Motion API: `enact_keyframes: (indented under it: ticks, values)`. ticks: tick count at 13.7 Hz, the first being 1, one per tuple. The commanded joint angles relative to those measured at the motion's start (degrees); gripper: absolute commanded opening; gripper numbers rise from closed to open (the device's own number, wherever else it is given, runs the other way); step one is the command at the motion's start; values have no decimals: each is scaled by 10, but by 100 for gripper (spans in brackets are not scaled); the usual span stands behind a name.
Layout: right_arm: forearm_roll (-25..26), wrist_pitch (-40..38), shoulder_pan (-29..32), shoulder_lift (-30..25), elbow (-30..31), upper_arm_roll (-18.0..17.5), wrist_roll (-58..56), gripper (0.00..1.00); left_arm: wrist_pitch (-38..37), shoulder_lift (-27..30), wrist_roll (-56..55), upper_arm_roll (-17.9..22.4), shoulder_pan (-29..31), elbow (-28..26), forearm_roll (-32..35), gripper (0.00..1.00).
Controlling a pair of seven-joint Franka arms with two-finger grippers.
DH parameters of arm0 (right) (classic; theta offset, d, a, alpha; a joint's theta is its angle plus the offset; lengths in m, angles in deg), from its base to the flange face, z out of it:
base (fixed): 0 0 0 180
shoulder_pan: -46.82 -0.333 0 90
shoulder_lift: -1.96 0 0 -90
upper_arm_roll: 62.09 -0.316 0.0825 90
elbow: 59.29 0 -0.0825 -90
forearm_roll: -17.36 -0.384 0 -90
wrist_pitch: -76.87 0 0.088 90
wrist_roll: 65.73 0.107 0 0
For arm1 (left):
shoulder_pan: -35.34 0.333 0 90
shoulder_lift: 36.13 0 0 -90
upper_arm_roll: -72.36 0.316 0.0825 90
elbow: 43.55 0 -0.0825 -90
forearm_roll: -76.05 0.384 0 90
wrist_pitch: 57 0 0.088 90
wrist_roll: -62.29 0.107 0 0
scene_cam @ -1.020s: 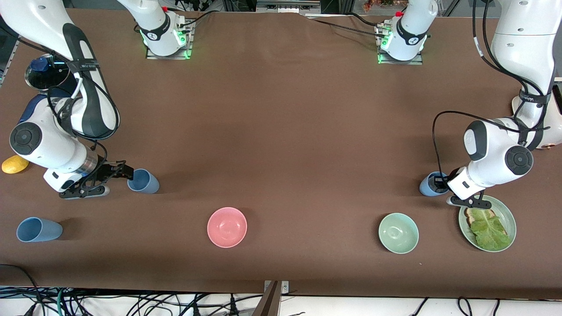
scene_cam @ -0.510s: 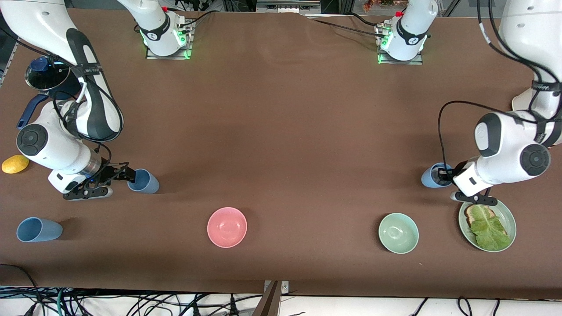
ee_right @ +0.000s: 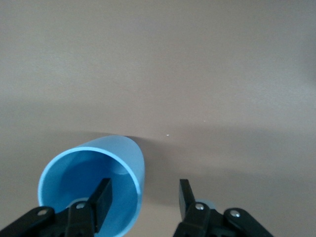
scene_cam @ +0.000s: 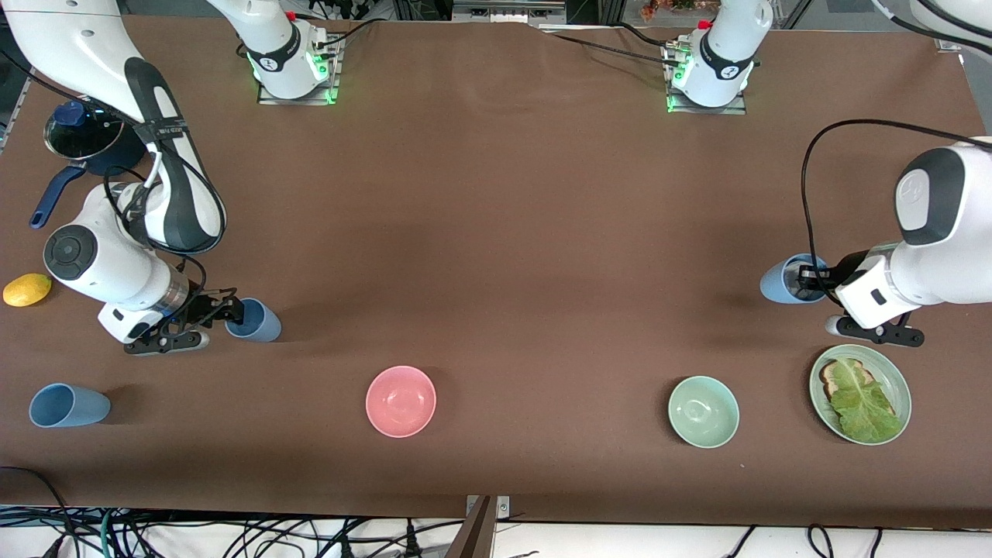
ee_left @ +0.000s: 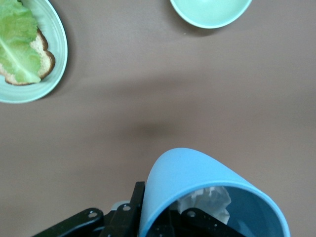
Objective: Stack blue cups with both arms
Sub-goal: 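Grasp the tissue cup with the left gripper while the right gripper reaches, then carry the tissue cup to the table center with the left gripper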
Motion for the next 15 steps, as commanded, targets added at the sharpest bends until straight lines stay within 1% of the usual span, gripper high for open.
enact_keyframes:
  ticks: [1,2,4,7,11,15]
  values:
    - [-13,9,6,-2,6,-6,-5,47,-52,-6,-68,3,-30,53,-30,0]
    - [-14,9,6,-1,6,-6,-5,46,-55,-2,-103,-6,-40,60,-38,0]
    - [-22,10,6,5,6,-6,-6,42,-55,3,-190,-47,-43,62,-39,0]
    - [-22,10,6,5,6,-7,-5,24,-52,1,-323,-110,-49,63,-39,0]
    - [-22,10,6,5,6,-6,-6,0,-31,-5,-453,-118,-111,70,-39,0]
    - [-22,10,6,5,4,-6,-6,0,22,-15,-593,-117,-201,75,-39,0]
